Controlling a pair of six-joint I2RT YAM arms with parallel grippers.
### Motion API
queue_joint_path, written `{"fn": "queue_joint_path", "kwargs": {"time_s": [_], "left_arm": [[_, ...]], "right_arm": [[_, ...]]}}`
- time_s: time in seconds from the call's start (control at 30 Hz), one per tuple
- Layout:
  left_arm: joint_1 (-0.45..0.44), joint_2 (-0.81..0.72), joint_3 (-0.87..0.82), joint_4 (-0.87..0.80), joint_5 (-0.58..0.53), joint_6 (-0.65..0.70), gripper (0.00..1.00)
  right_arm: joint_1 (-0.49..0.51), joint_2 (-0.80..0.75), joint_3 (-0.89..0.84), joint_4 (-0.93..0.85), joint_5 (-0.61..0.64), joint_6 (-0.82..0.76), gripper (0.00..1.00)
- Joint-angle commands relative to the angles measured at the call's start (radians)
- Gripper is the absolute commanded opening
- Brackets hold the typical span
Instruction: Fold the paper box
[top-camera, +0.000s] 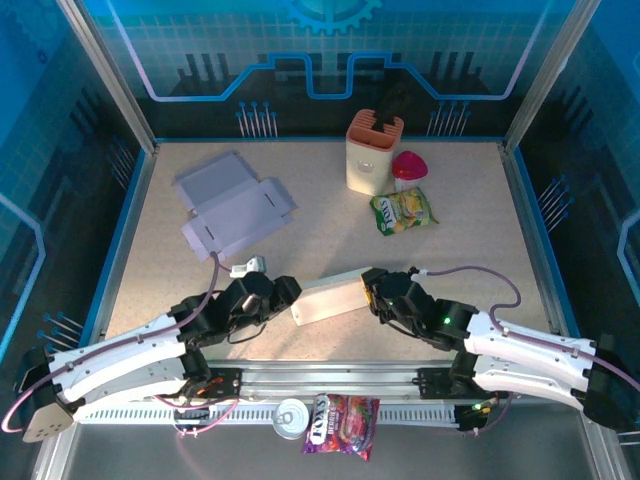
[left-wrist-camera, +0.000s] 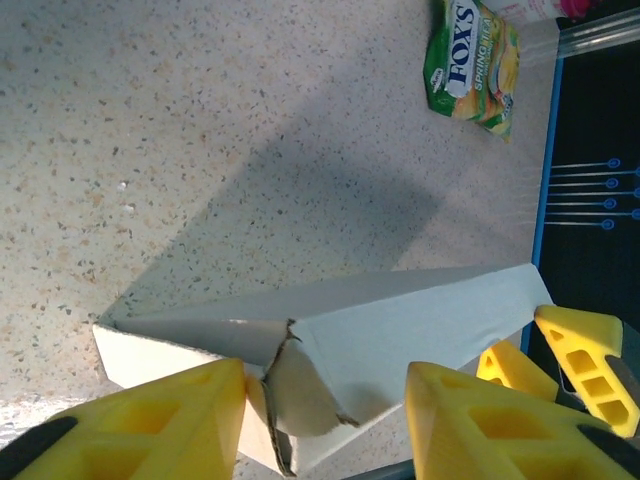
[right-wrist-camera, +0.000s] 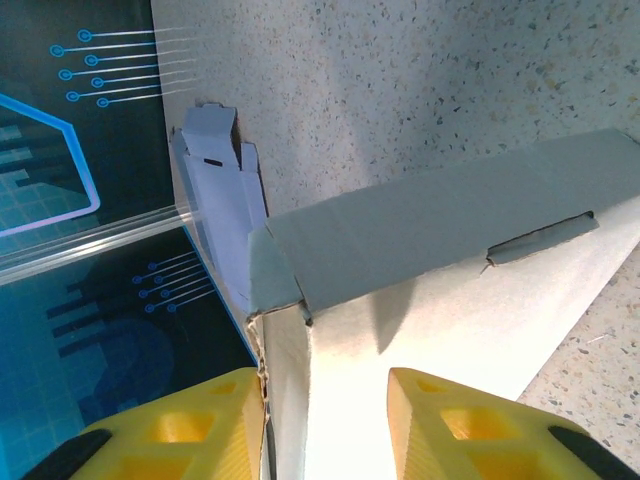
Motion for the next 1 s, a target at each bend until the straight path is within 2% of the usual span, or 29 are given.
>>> {"fn": "queue_joint_path", "kwargs": {"time_s": [0.0,0.2,0.5,0.67,0.97], "left_arm": [[0.007,-0.007,-0.027,0.026,0.025,-0.027,0.42],[0.006,-0.002,-0.042,0.046,0.036,-0.033,0.34],[-0.021,-0.004,-0.064,0.033,0.037,-0.04,0.31],[-0.032,-0.012,-0.079,0.02,0.025,-0.035,0.23],[-0.043,-0.026,-0.115,-0.003,0.029,-0.039,0.19]], "right_arm": [[0.015,-0.005,-0.03,-0.087,0.006,0.01,0.36],[0.024,-0.005,-0.033,-0.101,0.012,0.014,0.35],[0.033,-0.007,-0.036,-0.114,0.021,0.022,0.35],[0.037,-0.007,-0.036,-0.122,0.024,0.025,0.34],[0.042,-0.004,-0.037,-0.138,0.025,0.032,0.34]]}}
